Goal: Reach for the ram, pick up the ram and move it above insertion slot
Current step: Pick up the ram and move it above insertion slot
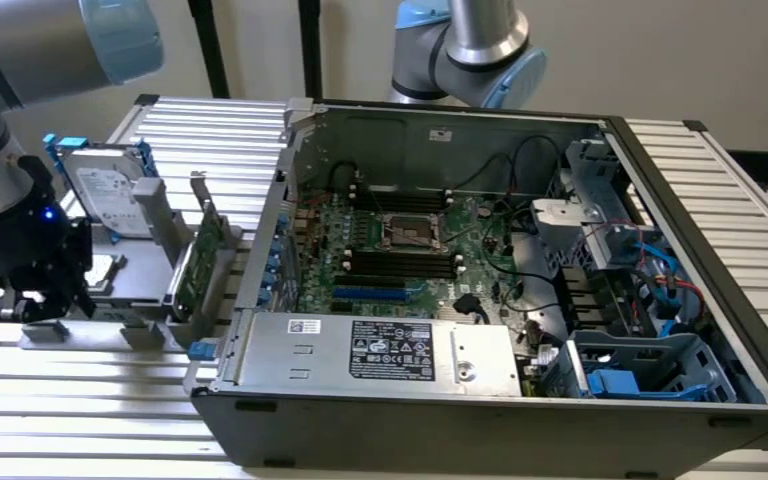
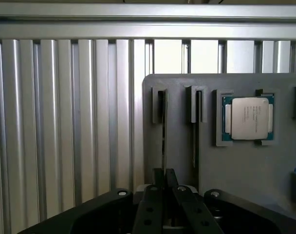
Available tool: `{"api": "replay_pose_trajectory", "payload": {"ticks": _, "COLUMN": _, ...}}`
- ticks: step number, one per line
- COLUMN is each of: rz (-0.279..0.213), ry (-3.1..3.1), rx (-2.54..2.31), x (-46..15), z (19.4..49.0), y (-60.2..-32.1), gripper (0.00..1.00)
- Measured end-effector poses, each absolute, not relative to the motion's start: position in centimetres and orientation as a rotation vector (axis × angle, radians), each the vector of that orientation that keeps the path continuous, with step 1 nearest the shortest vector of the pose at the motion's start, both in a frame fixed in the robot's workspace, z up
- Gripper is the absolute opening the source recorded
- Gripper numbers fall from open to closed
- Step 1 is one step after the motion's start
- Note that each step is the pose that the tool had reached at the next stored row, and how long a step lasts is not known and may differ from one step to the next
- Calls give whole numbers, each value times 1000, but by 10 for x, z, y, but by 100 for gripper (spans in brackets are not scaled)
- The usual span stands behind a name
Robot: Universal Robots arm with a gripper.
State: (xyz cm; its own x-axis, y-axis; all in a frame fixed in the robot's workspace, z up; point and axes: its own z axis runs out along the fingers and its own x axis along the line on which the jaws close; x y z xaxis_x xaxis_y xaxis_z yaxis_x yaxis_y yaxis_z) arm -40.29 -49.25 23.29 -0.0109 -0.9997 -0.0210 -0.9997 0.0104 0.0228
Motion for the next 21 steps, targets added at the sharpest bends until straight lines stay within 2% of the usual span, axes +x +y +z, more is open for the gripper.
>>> {"api": "replay_pose_trajectory", "payload": {"ticks": 21, "rz": -49, "ry": -2232, "rx": 2209, "x": -379, "z": 328, "y": -492, "gripper": 14}}
